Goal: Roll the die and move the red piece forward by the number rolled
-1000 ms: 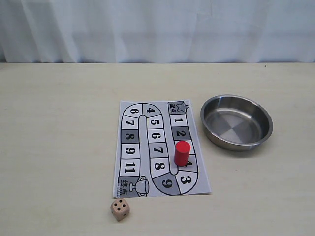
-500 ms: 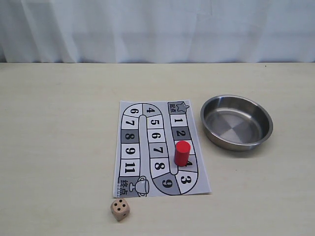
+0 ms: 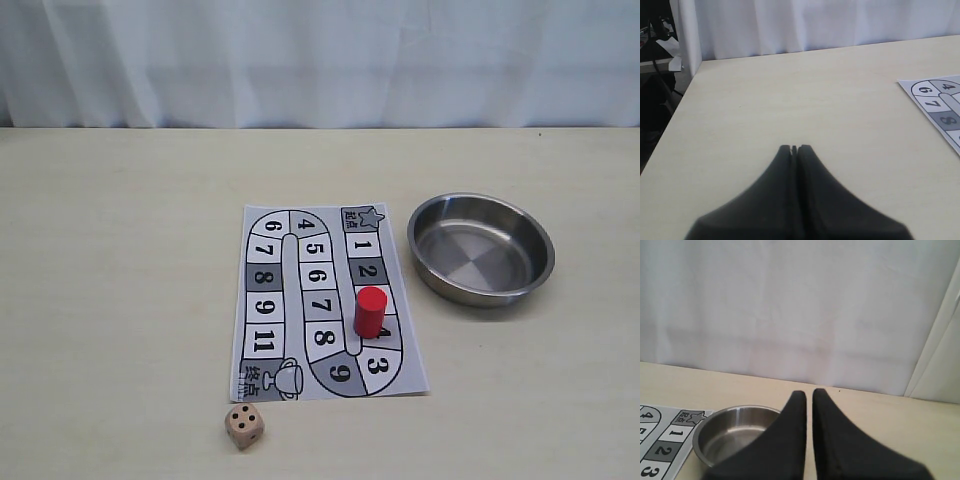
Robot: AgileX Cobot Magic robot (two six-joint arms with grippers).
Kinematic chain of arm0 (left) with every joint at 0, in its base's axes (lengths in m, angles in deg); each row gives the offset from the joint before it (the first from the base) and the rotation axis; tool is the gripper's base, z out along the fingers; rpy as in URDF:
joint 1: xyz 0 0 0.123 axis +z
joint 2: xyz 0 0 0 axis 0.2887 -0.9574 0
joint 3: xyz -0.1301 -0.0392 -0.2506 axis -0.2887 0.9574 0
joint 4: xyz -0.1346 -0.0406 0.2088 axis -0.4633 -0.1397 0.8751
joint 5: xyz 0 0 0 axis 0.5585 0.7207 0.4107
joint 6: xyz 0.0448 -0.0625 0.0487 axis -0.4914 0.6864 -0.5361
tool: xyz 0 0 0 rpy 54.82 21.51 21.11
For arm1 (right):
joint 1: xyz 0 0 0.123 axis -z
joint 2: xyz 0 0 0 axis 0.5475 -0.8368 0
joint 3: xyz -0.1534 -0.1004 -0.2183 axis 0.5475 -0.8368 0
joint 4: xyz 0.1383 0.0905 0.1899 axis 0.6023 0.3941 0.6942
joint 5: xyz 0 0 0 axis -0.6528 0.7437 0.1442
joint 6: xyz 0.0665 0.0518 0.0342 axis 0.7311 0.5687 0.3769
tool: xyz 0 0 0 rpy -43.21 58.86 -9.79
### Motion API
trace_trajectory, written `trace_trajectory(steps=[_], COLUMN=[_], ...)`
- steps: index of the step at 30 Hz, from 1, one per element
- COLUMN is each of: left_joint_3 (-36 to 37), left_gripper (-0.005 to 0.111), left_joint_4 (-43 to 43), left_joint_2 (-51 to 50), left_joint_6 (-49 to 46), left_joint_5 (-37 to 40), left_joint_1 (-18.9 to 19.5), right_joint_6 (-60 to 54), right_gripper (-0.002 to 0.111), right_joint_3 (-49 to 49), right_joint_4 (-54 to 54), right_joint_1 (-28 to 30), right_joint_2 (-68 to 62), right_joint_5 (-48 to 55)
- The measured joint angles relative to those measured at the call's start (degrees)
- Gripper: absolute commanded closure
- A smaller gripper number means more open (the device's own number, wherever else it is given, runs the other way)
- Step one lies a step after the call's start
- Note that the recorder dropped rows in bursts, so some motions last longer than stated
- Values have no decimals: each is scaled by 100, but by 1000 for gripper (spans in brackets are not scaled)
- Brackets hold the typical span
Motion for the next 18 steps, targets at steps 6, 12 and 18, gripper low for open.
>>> trace_trajectory(steps=[6, 12, 18], left_joint_3=[0, 0, 0], left_gripper=[107, 107, 107], left_joint_4=[0, 0, 0], left_joint_2=[0, 0, 0], left_joint_6=[0, 0, 0], left_joint_5=[0, 0, 0], left_joint_1=[0, 0, 0], right_joint_6=[521, 599, 611], right_gripper=[104, 104, 104], right_joint_3=[0, 0, 0], right_joint_4=[-470, -509, -421], right_joint_1=[0, 0, 0], right_joint_2=[0, 0, 0], right_joint_5=[76, 275, 454])
